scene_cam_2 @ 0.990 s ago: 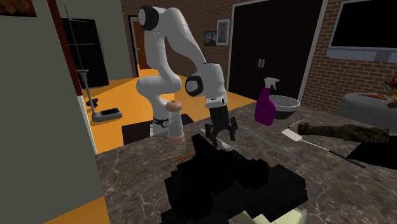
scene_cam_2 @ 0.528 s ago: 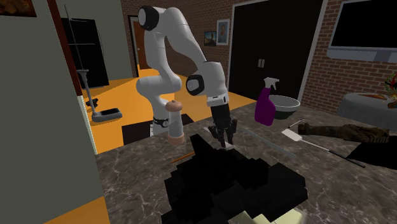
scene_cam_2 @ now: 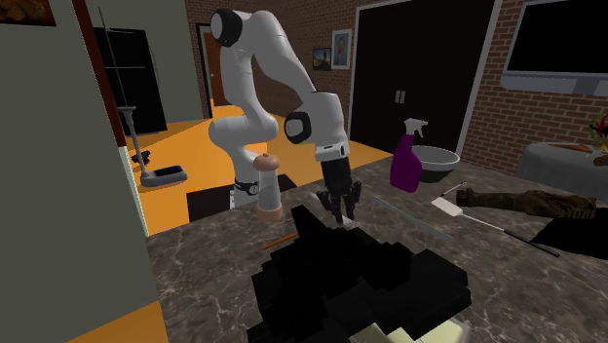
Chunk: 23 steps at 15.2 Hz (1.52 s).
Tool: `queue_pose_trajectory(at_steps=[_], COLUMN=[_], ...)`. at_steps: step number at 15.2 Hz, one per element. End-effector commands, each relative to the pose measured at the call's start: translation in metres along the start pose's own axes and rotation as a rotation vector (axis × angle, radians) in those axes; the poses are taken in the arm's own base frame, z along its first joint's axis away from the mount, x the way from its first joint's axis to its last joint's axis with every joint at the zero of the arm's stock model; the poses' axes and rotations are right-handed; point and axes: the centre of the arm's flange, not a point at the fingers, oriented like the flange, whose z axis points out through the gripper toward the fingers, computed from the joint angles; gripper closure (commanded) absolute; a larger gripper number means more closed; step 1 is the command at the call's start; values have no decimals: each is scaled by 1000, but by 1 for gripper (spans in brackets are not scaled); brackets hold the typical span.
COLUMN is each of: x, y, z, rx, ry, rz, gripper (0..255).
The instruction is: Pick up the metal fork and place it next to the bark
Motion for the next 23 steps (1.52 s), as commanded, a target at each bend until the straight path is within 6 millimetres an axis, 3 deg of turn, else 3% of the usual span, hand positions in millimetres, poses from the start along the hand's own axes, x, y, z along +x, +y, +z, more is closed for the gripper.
queue_pose_trajectory(at_steps=[1, 23], x=[2, 46], y=[0, 1], z=[-9, -116], rx=[0, 0], ry=[-4, -4], rz=[0, 0], gripper=[255, 255])
